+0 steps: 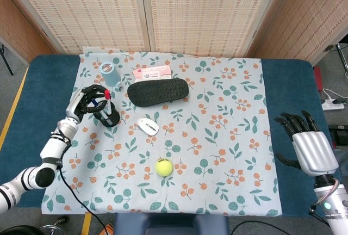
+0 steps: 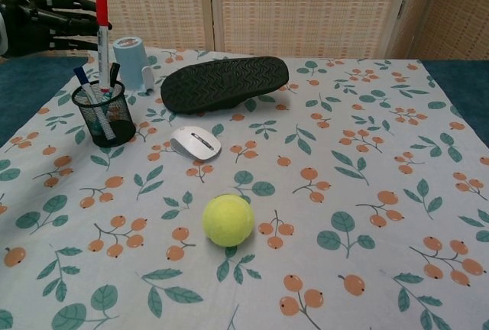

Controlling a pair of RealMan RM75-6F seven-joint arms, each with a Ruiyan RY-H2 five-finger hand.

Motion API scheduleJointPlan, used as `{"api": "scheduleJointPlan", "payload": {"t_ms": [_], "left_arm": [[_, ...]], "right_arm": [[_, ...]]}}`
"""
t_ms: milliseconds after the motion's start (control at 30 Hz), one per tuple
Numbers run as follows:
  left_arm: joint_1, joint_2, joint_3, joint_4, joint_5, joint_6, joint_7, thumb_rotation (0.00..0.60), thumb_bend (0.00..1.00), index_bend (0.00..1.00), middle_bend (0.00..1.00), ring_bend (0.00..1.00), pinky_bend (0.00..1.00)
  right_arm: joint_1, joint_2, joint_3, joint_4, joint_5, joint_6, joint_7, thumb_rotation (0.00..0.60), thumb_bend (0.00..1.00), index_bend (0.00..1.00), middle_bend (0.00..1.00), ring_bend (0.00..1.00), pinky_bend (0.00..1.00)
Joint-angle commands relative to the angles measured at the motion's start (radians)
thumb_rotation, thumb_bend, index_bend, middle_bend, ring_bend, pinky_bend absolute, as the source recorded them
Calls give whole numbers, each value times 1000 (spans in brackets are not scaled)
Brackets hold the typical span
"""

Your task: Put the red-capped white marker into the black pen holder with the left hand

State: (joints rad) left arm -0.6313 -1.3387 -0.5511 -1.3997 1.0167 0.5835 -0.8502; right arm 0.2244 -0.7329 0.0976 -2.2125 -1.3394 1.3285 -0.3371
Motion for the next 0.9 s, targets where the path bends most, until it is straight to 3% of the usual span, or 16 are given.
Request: {"api": "scheduleJointPlan", "payload": {"t_ms": [33,167,333,500,567,700,800,900], "left_arm": [[-21,-18,11,50,27,-47,-35,600,356,267,217,54,189],[-34,-32,20,102,51,-69,-57,600,356,225,152,21,173],[-31,-32,24,123,84,-55,-76,600,357,219,141,12,158],[38,67,69,-32,207,64,4,600,358,218,143,4,150],[90,134,114,-123,304,170,124,600,358,217,142,3,150],[243,272,224,-283,445,436,552,600,359,216,143,13,154],[366,284,281,-305,487,659,854,600,358,214,148,32,156],[455,274,329,-249,500,797,947,600,358,209,151,38,156]], "right_arm": [[-1,1,0,-2,0,2,-1,600,98,212,128,133,0],[-3,2,-1,-4,-7,6,3,600,98,220,128,131,0],[-6,2,-2,-3,-16,10,7,600,98,222,128,130,0],[-6,4,-1,-1,-23,8,21,600,98,221,128,130,0],[-6,6,-2,0,-25,6,27,600,98,219,128,130,0],[-4,11,-7,-2,-40,-8,45,600,98,218,128,130,0],[-3,12,-10,-1,-59,-13,57,600,98,216,128,130,0],[-3,12,-14,-1,-70,-17,55,600,98,213,128,130,0]]}}
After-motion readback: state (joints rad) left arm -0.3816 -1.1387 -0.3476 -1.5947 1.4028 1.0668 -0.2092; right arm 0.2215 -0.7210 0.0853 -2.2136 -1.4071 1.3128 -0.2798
